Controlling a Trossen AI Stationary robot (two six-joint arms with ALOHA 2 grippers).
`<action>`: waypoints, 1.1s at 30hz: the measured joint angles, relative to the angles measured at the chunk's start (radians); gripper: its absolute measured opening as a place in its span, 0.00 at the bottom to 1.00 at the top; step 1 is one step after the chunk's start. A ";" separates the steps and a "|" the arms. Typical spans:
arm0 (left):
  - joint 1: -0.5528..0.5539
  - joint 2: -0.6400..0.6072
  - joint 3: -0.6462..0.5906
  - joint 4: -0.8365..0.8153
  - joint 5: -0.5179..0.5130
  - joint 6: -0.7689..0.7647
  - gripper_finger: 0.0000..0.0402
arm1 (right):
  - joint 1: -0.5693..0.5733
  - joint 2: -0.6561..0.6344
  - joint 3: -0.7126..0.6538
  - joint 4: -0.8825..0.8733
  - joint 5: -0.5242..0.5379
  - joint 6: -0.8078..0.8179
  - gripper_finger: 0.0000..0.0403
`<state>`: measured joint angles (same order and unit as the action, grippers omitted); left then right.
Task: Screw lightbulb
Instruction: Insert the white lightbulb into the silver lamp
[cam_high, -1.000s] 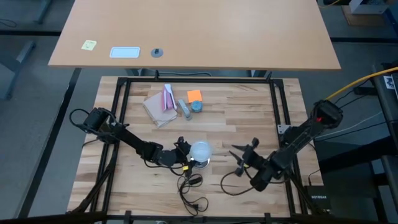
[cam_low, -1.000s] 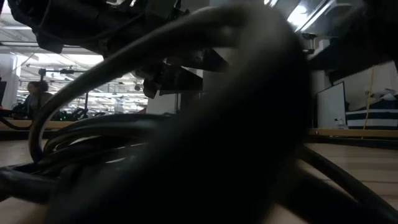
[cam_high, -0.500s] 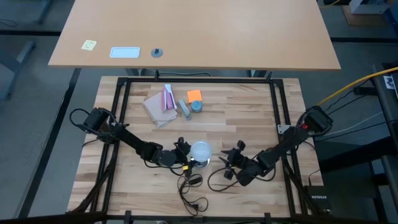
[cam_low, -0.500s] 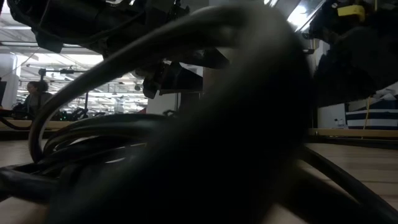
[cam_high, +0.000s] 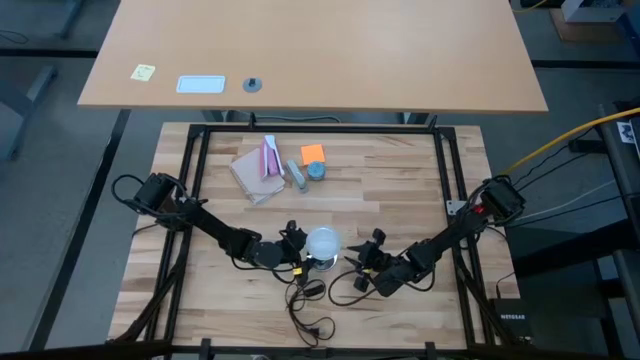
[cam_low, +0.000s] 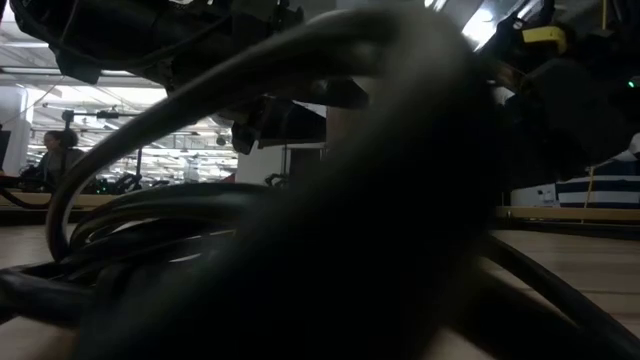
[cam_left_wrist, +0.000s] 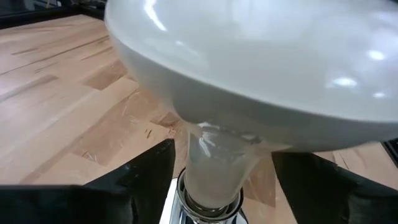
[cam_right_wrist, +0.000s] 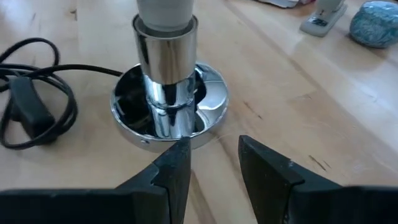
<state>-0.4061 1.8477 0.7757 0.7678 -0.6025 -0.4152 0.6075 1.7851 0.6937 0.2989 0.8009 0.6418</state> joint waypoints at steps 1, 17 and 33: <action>0.000 0.000 0.000 0.000 0.000 0.000 0.63 | 0.000 0.000 0.000 -0.001 0.001 0.000 0.34; 0.000 0.000 0.000 -0.001 -0.001 0.001 0.38 | 0.000 0.000 0.000 0.044 -0.009 -0.001 0.34; 0.000 0.000 0.000 -0.002 0.000 0.026 0.39 | 0.001 0.013 0.053 0.125 -0.095 -0.237 0.34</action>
<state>-0.4061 1.8477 0.7757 0.7658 -0.6029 -0.3895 0.6083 1.7983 0.7465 0.4242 0.7063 0.4044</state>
